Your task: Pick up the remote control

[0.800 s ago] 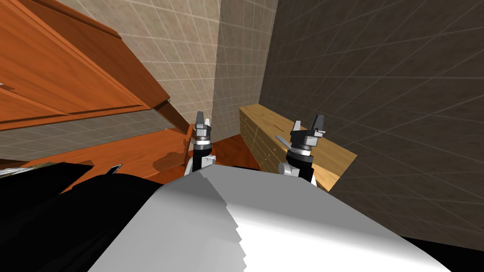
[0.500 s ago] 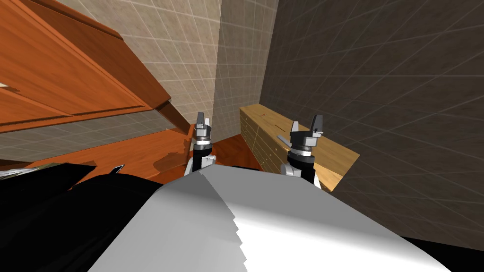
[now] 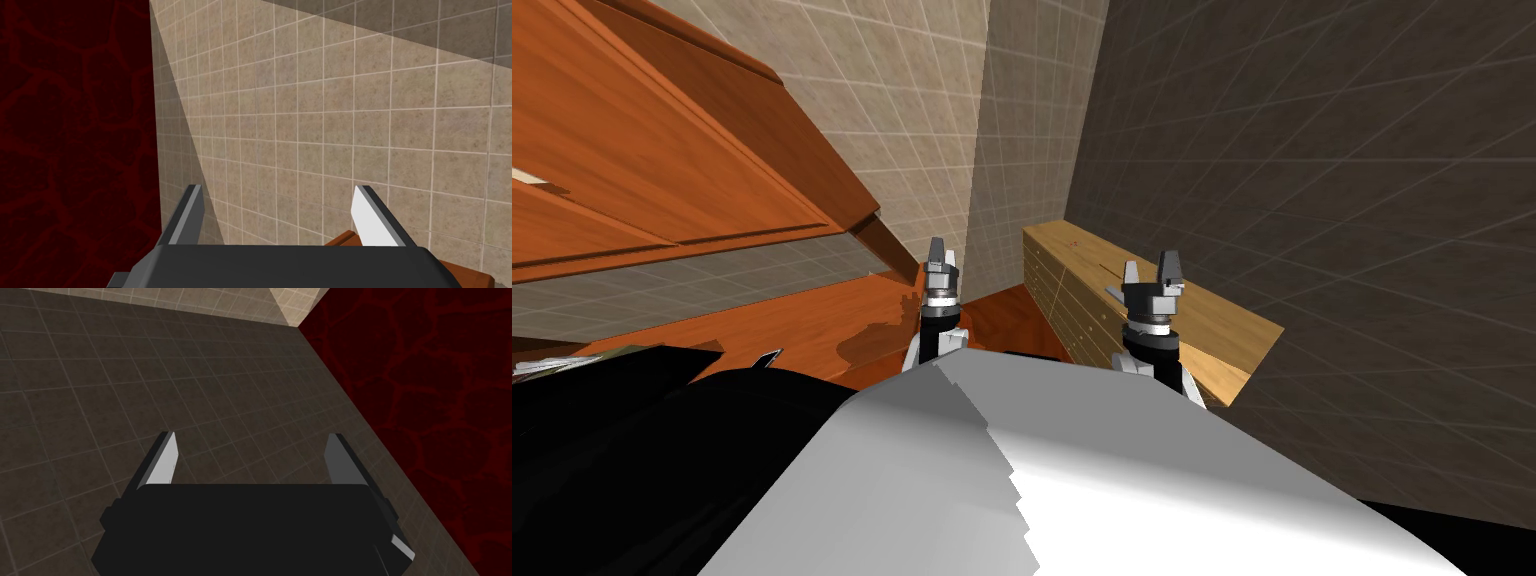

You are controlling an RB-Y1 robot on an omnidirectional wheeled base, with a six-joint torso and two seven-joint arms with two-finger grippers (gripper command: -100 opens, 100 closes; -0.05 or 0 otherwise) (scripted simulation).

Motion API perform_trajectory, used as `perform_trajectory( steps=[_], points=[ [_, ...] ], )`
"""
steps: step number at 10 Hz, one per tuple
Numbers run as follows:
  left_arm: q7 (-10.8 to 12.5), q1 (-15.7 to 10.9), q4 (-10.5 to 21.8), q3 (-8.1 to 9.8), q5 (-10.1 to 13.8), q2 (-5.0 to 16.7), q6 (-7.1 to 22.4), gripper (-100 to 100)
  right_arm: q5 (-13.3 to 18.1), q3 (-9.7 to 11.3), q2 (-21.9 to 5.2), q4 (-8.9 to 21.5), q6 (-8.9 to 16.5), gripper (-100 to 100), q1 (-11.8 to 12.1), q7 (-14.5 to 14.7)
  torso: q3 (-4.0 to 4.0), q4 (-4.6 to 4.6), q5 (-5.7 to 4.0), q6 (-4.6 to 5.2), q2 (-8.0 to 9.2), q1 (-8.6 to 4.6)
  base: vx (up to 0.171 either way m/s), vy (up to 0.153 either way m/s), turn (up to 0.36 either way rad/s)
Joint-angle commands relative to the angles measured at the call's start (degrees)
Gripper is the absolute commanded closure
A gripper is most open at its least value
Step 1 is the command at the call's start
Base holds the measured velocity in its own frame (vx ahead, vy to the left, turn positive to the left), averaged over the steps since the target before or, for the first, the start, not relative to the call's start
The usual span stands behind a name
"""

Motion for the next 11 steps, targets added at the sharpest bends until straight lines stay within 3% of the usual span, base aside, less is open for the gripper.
perform_trajectory(
  steps=[1,6,11],
  points=[
    [0.0,0.0,0.0,0.0,0.0,0.0,0.0,0,0.0,0.0,-2.9,0.7,-1.2,-100,0.6,0.1,0.0,0.0,0.0,0.0,0.0,0.0,0.004,0.09,0.015],
    [0.0,0.0,0.0,0.0,0.0,0.0,0.0,0,0.2,0.2,-9.2,2.5,-3.3,-100,1.8,0.3,-0.02,-0.01,0.01,0.0,-0.04,0.07,0.008,0.08,0.013],
    [0.0,0.0,0.0,0.0,0.0,0.0,0.0,0,0.4,0.9,-17.3,6.9,-6.2,-100,3.9,0.6,-0.05,-0.02,-0.01,0.0,-0.08,-0.06,0.021,0.07,0.031]
  ],
)
